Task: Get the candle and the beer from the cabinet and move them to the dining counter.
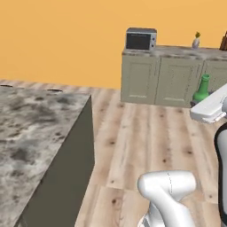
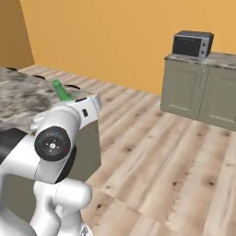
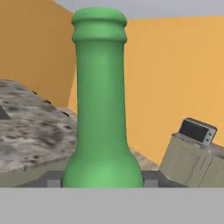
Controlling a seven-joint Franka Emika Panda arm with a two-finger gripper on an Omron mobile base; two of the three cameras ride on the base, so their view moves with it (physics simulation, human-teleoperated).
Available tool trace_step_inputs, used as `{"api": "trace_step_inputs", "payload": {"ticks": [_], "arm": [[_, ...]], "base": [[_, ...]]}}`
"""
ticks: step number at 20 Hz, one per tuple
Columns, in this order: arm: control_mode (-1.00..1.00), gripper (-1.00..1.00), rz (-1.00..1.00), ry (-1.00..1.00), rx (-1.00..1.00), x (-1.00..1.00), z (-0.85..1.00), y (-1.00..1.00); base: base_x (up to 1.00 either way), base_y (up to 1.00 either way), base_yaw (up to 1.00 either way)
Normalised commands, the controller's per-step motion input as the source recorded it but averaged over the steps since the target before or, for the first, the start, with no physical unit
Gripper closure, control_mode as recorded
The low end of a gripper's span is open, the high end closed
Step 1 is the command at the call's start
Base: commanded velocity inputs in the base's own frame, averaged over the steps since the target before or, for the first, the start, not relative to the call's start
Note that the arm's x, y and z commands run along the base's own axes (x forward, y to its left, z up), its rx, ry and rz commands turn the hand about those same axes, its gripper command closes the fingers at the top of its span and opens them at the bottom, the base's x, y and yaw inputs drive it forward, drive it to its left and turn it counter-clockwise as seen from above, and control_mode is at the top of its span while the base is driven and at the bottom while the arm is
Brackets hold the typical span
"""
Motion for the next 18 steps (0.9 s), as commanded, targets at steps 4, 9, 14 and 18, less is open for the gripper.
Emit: {"api": "trace_step_inputs", "payload": {"ticks": [4, 9, 14, 18], "arm": [[1.00, 1.00, 0.00, 0.00, 0.00, 0.00, 0.00, 0.00], [1.00, 1.00, 0.00, 0.00, 0.00, 0.00, 0.00, 0.00], [1.00, 1.00, 0.00, 0.00, 0.00, 0.00, 0.00, 0.00], [1.00, 1.00, 0.00, 0.00, 0.00, 0.00, 0.00, 0.00]], "base": [[0.67, -0.33, 0.52], [0.62, -0.36, 0.51], [0.61, -0.36, 0.51], [0.58, -0.38, 0.50]]}}
